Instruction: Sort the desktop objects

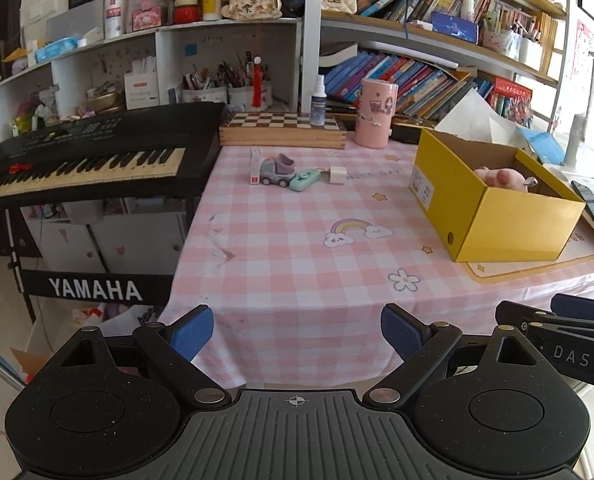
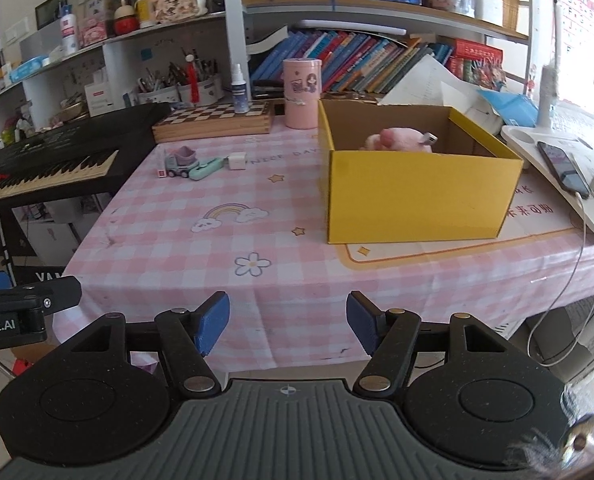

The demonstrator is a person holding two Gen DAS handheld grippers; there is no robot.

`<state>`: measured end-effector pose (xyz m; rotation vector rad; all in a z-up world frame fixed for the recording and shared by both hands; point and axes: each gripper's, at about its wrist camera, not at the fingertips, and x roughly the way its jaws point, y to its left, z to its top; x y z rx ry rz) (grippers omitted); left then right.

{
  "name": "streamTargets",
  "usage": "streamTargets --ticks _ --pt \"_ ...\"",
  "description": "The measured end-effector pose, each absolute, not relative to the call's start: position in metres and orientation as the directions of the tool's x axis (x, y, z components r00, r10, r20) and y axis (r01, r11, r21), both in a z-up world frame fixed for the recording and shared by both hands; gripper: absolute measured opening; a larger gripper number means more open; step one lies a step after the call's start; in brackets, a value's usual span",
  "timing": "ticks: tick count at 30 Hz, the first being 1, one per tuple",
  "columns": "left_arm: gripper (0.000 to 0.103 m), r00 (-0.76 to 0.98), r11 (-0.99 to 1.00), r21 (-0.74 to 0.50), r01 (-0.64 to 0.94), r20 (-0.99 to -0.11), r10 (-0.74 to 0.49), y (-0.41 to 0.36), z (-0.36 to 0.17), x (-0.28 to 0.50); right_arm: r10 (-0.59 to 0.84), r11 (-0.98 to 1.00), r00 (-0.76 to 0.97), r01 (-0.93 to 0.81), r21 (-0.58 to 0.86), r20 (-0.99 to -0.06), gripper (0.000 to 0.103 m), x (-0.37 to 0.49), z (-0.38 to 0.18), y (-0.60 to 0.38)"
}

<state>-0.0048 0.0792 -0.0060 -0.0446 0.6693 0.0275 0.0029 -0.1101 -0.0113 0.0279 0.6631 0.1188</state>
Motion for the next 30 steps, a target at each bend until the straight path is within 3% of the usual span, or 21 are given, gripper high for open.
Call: streamTargets --ticks 30 --pt "0.093 0.761 0.997 -0.041 -0.068 -0.649 0.025 0.103 -0.016 0.030 0.190 0.976 0.746 -0.211 0.043 -0.639 0.067 0.043 -0.019 -0.073"
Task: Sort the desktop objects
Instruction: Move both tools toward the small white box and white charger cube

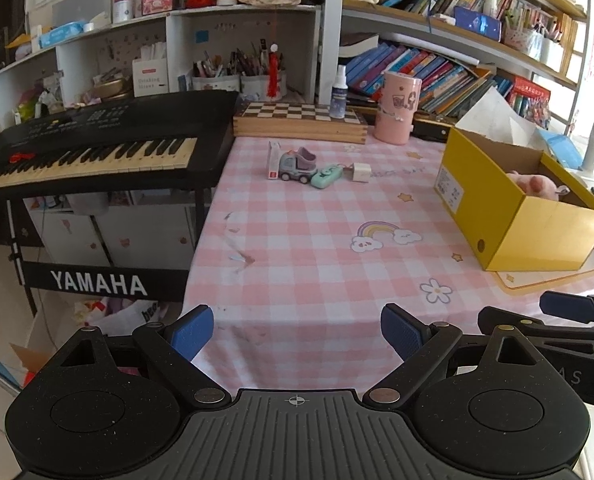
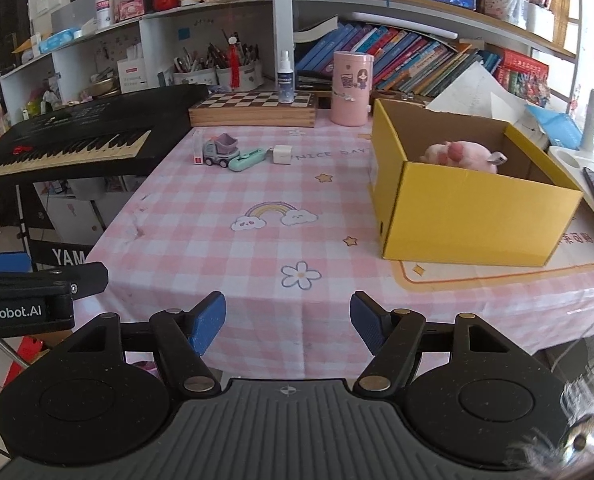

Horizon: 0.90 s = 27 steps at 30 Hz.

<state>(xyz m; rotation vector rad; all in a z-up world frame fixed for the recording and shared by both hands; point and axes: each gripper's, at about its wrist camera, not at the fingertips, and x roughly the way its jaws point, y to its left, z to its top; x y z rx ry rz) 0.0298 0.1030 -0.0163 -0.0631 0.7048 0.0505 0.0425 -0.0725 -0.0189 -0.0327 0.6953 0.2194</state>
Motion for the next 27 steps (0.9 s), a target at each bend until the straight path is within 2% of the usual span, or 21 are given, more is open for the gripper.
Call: streamTargets --ticks 18,27 --pt "0.093 0.740 0.990 -0.003 -0.139 -0.665 0.102 0.109 -0.027 0.132 0.258 0.951 0.709 -0.306 0.044 -0.657 0.064 0.153 -0.030 -0.054" --pt "0.092 0.759 0.985 0.007 -0.171 -0.636 0.137 0.117 -0.021 0.183 0.236 0.961 0.742 -0.273 0.039 -0.628 0.064 0.205 -0.028 -0.052"
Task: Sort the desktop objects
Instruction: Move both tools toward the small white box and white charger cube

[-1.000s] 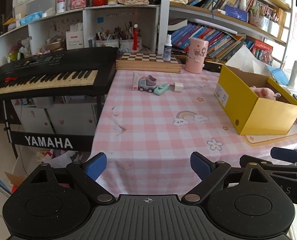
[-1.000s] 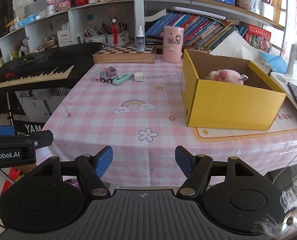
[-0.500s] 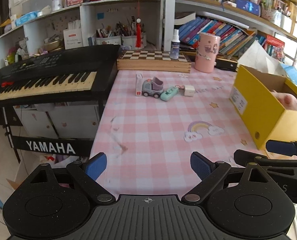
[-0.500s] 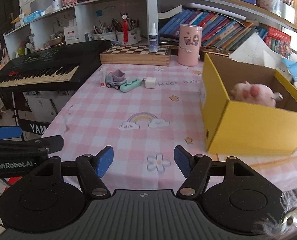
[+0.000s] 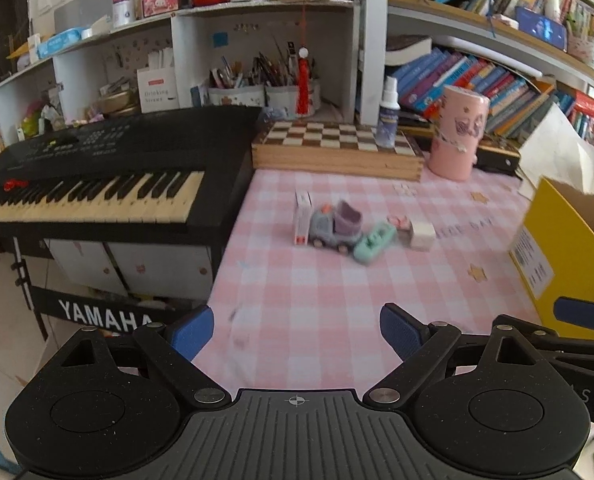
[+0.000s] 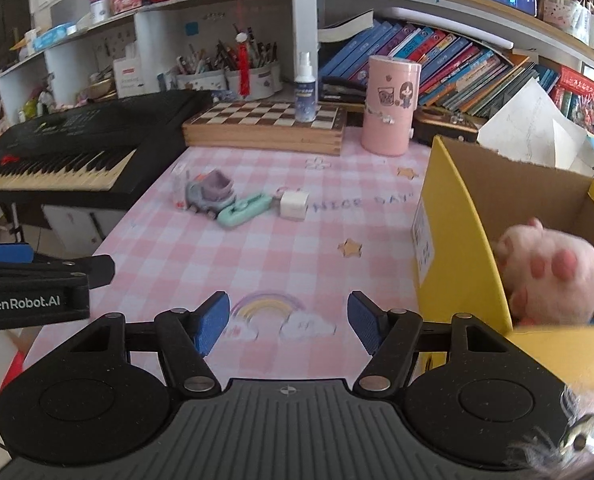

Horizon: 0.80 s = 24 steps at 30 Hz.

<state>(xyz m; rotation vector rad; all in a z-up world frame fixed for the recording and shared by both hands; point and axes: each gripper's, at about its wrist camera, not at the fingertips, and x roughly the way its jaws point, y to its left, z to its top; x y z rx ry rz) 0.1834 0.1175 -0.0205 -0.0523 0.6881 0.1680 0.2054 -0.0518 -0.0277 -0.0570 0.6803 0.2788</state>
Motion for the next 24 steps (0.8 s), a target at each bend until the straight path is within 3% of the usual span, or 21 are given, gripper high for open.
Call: streamTargets --ticks 4,9,11,17,24 --pt "0.090 0.770 0.983 0.005 -0.182 -0.622 0.145 0.122 -0.018 0.205 0.216 0.969 0.762 -0.244 0.039 -0.610 0.063 0.229 -0.026 -0.048" --pt "0.081 0.770 0.980 -0.002 -0.200 -0.618 0.156 0.128 -0.021 0.235 0.195 0.976 0.778 -0.214 0.039 -0.597 0.060 0.258 -0.027 -0.042" --pt "0.069 0.770 0.979 -0.009 -0.206 -0.618 0.156 0.131 -0.023 0.246 0.188 0.979 0.778 -0.201 0.046 -0.600 0.056 0.271 -0.029 -0.039" --pt "0.050 0.749 0.979 -0.011 -0.203 -0.646 0.148 0.136 -0.037 0.283 0.173 0.982 0.759 -0.181 0.052 -0.628 0.048 0.311 -0.043 -0.027" --pt "0.044 0.735 0.979 -0.017 -0.203 -0.663 0.141 0.141 -0.052 0.319 0.155 0.985 0.746 -0.164 0.047 -0.648 0.046 0.347 -0.061 -0.015"
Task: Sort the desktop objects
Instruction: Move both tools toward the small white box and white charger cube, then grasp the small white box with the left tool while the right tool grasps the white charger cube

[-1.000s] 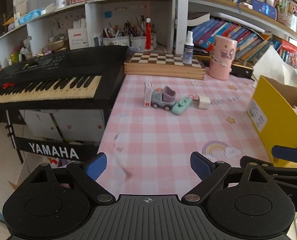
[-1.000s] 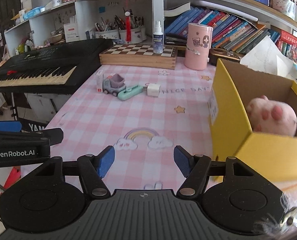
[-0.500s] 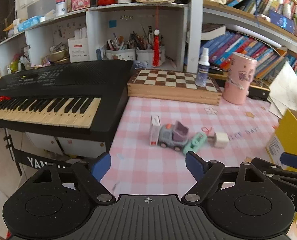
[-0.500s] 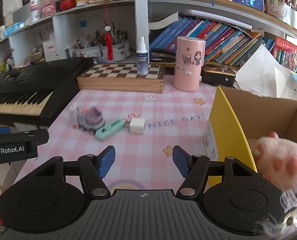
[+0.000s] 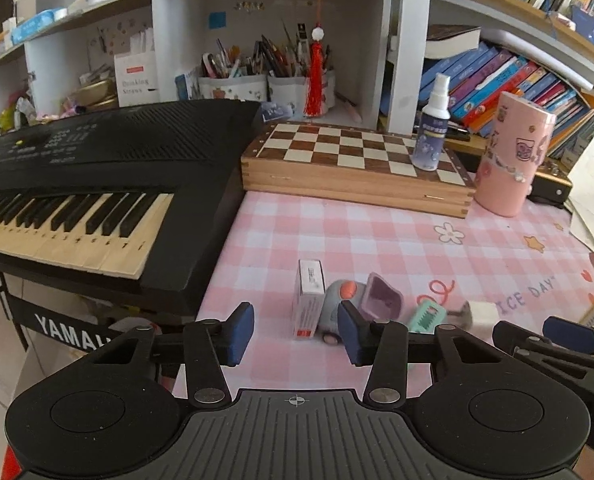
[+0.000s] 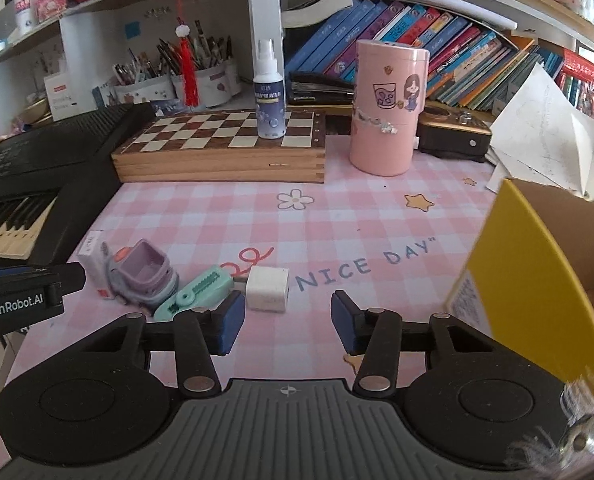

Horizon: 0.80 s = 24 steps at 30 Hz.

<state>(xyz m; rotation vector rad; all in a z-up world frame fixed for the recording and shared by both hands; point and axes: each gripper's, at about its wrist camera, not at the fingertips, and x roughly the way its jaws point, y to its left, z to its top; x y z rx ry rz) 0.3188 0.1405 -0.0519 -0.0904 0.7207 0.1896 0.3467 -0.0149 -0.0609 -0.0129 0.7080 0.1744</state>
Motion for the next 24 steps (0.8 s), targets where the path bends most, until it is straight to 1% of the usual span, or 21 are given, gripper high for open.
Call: streamTargets --ticks 5,11,12,13,18,20,24 --pt "0.038 0.727 0.980 -0.013 -0.200 -0.673 0.139 0.141 -0.059 0.338 0.148 0.986 0.742 -0.164 0.037 -0.654 0.046 0.364 -0.070 -0.011" --pt "0.036 0.733 0.980 -0.005 -0.200 -0.665 0.146 0.140 -0.063 0.350 0.158 0.983 0.726 -0.181 0.037 -0.669 0.046 0.378 -0.079 -0.003" --pt "0.034 0.732 0.980 -0.005 -0.199 -0.665 0.146 0.140 -0.064 0.353 0.161 0.982 0.723 -0.186 0.035 -0.671 0.046 0.380 -0.081 -0.001" --pt "0.029 0.728 0.980 -0.004 -0.200 -0.670 0.146 0.142 -0.064 0.354 0.163 0.981 0.720 -0.190 0.034 -0.674 0.046 0.381 -0.082 0.000" --pt "0.028 0.720 0.977 -0.026 -0.211 -0.680 0.138 0.148 -0.065 0.354 0.167 0.980 0.720 -0.195 0.034 -0.674 0.046 0.386 -0.086 0.002" --pt "0.023 0.712 0.980 -0.012 -0.201 -0.688 0.137 0.146 -0.068 0.356 0.172 0.979 0.715 -0.203 0.034 -0.678 0.046 0.388 -0.087 0.004" --pt "0.022 0.693 0.979 -0.016 -0.201 -0.709 0.131 0.148 -0.076 0.359 0.183 0.975 0.698 -0.218 0.039 -0.692 0.046 0.390 -0.090 0.008"
